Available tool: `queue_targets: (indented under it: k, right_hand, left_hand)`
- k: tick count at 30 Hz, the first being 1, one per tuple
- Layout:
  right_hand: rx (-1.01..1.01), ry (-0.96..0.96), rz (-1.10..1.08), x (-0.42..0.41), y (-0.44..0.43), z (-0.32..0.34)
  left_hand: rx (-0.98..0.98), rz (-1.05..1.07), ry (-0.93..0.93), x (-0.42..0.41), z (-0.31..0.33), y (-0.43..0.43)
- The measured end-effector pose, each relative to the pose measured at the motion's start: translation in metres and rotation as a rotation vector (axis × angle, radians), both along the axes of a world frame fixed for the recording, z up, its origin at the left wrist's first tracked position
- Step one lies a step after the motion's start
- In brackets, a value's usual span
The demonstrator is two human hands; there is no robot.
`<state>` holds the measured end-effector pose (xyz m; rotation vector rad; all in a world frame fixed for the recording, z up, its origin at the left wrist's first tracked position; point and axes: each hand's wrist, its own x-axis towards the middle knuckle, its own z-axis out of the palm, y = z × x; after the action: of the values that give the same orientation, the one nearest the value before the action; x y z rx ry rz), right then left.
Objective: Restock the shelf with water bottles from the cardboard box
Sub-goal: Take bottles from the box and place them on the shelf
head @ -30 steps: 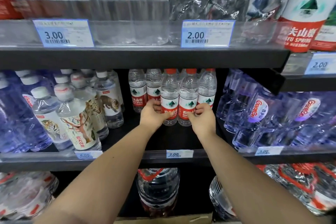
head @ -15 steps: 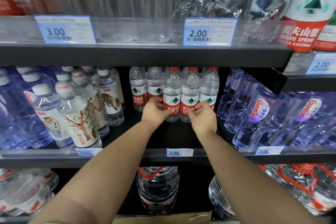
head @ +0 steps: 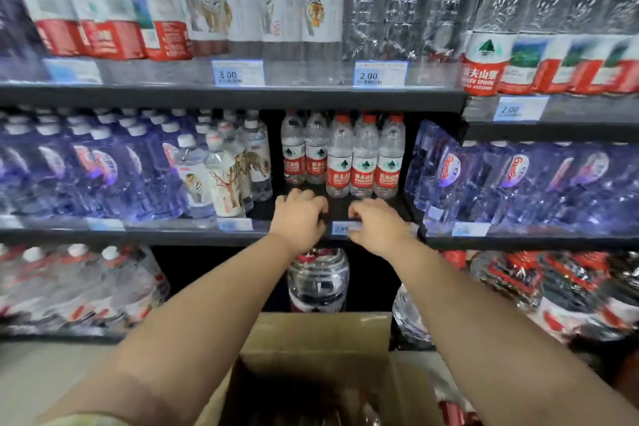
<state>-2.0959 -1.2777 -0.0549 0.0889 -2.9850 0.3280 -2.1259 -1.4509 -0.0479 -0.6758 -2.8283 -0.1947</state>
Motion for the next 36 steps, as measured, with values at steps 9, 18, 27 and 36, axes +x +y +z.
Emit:
queue_targets:
  k: [9, 18, 27, 36]
  right_hand:
    - [0.09, -0.33, 0.028, 0.131, -0.061, -0.145]
    - [0.03, -0.78, -0.16, 0.196, -0.086, -0.3]
    - [-0.283, -0.934, -0.429, 0.168, -0.097, -0.386]
    - [-0.717, -1.023, -0.642, 0.157, -0.087, -0.441]
  left_hand:
    - [-0.259, 0.073, -0.205, 0.129, -0.164, -0.028]
    - [-0.243, 0.209, -0.652, 0.206, -0.307, -0.048]
    - [-0.337, 0.267, -0.871, 0.177, -0.391, -0.062]
    - [0.221, 0.565, -1.033, 0.169, -0.444, -0.074]
